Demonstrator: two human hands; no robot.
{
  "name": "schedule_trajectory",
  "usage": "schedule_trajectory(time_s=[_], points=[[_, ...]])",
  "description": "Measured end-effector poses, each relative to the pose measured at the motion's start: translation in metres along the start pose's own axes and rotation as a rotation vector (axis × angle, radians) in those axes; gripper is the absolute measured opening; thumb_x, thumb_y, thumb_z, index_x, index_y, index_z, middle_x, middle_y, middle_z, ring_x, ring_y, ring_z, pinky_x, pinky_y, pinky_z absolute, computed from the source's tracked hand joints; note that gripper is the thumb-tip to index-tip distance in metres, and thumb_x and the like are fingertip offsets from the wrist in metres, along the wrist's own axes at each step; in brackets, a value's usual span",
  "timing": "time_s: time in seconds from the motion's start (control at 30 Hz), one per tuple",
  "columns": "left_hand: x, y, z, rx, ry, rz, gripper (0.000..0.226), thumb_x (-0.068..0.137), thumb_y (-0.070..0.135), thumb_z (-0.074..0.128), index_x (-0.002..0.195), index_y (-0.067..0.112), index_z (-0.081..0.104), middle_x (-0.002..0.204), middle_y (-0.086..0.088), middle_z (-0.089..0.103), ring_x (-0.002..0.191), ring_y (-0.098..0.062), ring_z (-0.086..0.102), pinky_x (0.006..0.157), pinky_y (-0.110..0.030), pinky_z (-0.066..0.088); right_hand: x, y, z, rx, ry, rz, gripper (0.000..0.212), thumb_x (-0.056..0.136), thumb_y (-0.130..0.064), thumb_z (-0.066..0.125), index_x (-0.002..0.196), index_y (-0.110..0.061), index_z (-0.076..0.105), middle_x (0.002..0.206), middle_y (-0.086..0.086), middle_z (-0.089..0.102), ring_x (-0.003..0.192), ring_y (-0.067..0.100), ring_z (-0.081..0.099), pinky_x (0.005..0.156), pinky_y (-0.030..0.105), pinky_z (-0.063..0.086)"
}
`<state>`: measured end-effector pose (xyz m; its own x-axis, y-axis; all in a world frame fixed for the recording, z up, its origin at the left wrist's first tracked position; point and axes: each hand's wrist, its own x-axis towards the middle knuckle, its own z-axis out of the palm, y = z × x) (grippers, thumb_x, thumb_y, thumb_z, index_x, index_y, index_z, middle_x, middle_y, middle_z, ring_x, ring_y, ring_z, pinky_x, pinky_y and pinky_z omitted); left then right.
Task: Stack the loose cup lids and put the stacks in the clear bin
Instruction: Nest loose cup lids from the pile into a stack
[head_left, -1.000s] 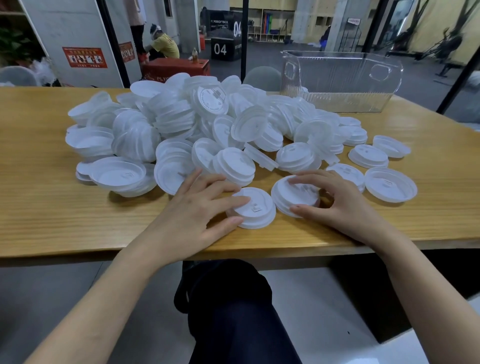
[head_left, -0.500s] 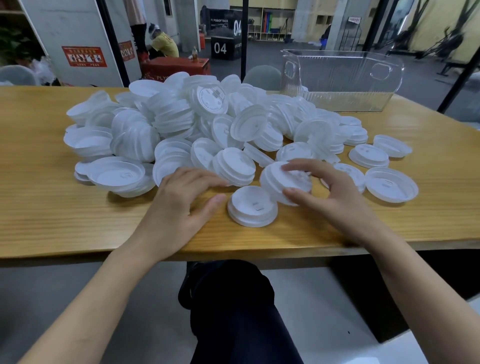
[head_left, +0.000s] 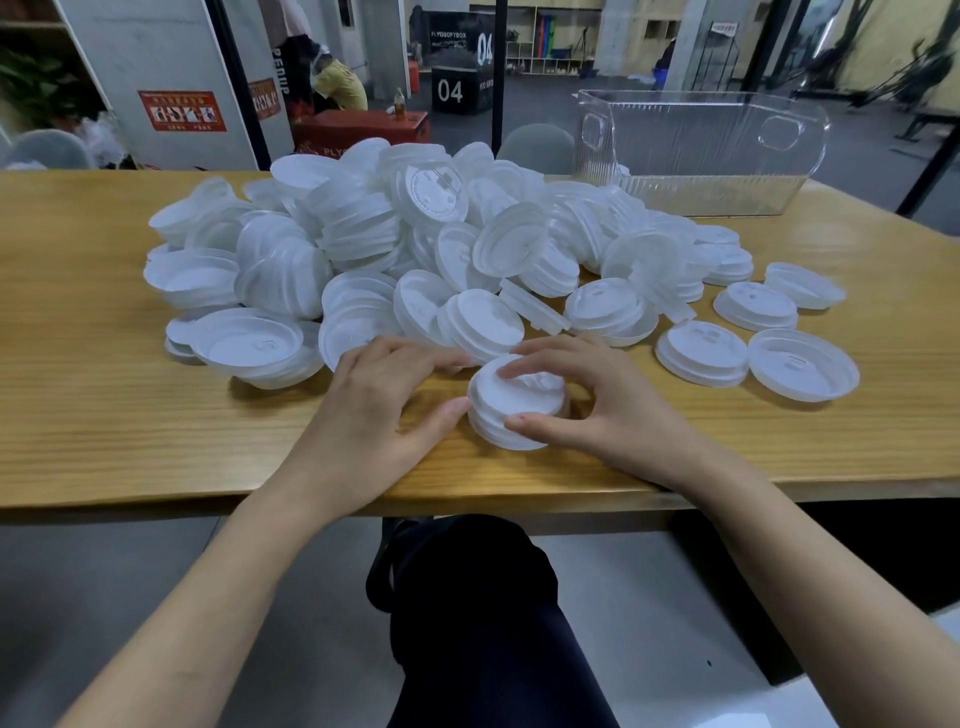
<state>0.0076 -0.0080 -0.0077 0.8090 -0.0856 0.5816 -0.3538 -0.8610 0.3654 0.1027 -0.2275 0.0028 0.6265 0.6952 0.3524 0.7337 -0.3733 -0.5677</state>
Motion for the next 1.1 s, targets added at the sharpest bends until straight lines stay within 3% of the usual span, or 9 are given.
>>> schedule_trajectory(time_s=[0.2, 0.33, 0.43, 0.53, 0.67, 0.83, 1.0, 1.1], points=[[0.0, 0.003, -0.001, 0.02, -0.035, 0.04, 0.036, 0.09, 0.046, 0.053, 0.115, 0.024, 0.067, 0.114, 0.017, 0.066, 0.114, -0.01, 0.054, 0.098, -0.035, 0.038, -0.005, -0.001, 0.0, -0.047, 0.012, 0.004, 0.046, 0.074, -0.071, 0.057, 0.112, -0.047, 0.063, 0.131, -0.021, 0.056, 0.123, 0.003, 0.044, 0.107, 0.047, 0.035], [0.004, 0.005, 0.001, 0.042, -0.052, 0.082, 0.033, 0.091, 0.043, 0.054, 0.114, 0.025, 0.068, 0.116, 0.015, 0.064, 0.113, -0.01, 0.052, 0.097, -0.033, 0.035, -0.009, -0.001, -0.006, -0.177, 0.043, 0.01, 0.056, 0.075, -0.076, 0.049, 0.119, -0.043, 0.063, 0.134, -0.019, 0.054, 0.126, 0.004, 0.041, 0.107, 0.044, 0.033], [0.01, 0.01, 0.004, -0.019, -0.048, 0.09, 0.032, 0.092, 0.042, 0.054, 0.115, 0.024, 0.068, 0.117, 0.014, 0.063, 0.114, -0.011, 0.052, 0.096, -0.041, 0.041, -0.016, 0.006, -0.015, -0.192, 0.07, 0.023, 0.057, 0.081, -0.076, 0.043, 0.124, -0.044, 0.062, 0.139, -0.022, 0.05, 0.129, 0.005, 0.04, 0.107, 0.042, 0.034], [0.016, 0.016, 0.01, -0.025, -0.061, 0.13, 0.032, 0.093, 0.04, 0.053, 0.116, 0.023, 0.068, 0.119, 0.012, 0.062, 0.118, -0.013, 0.051, 0.098, -0.044, 0.043, -0.02, 0.016, -0.026, -0.194, 0.08, 0.003, 0.051, 0.088, -0.072, 0.04, 0.123, -0.044, 0.063, 0.132, -0.026, 0.055, 0.123, 0.004, 0.043, 0.103, 0.043, 0.038], [0.022, 0.016, 0.018, 0.048, -0.121, 0.144, 0.035, 0.096, 0.041, 0.046, 0.125, 0.029, 0.062, 0.128, 0.012, 0.058, 0.126, -0.01, 0.044, 0.104, -0.031, 0.03, -0.022, 0.026, -0.029, -0.176, 0.063, -0.047, 0.045, 0.091, -0.065, 0.041, 0.128, -0.045, 0.057, 0.127, -0.028, 0.057, 0.117, 0.004, 0.044, 0.102, 0.035, 0.037], [0.02, 0.015, 0.019, 0.109, -0.147, 0.15, 0.038, 0.1, 0.041, 0.04, 0.124, 0.027, 0.066, 0.13, 0.01, 0.059, 0.13, -0.016, 0.043, 0.11, -0.029, 0.021, -0.007, 0.041, -0.035, -0.451, 0.311, -0.009, 0.049, 0.091, -0.055, 0.044, 0.13, -0.029, 0.059, 0.134, -0.008, 0.056, 0.124, 0.025, 0.04, 0.101, 0.047, 0.037], [0.02, 0.016, 0.019, 0.098, -0.17, 0.141, 0.042, 0.101, 0.043, 0.034, 0.129, 0.029, 0.063, 0.135, 0.011, 0.056, 0.138, -0.01, 0.035, 0.121, -0.031, 0.004, 0.019, 0.049, -0.044, -0.648, 0.215, 0.09, 0.062, 0.09, -0.06, 0.032, 0.137, -0.025, 0.054, 0.143, 0.002, 0.051, 0.137, 0.03, 0.033, 0.11, 0.045, 0.025], [0.02, 0.015, 0.019, 0.084, -0.167, 0.135, 0.044, 0.102, 0.045, 0.031, 0.13, 0.03, 0.061, 0.136, 0.013, 0.055, 0.142, -0.008, 0.031, 0.122, -0.033, 0.001, 0.03, 0.053, -0.046, -0.675, 0.174, 0.143, 0.054, 0.098, -0.054, 0.042, 0.143, -0.025, 0.048, 0.147, 0.006, 0.048, 0.142, 0.028, 0.028, 0.12, 0.042, 0.009]])
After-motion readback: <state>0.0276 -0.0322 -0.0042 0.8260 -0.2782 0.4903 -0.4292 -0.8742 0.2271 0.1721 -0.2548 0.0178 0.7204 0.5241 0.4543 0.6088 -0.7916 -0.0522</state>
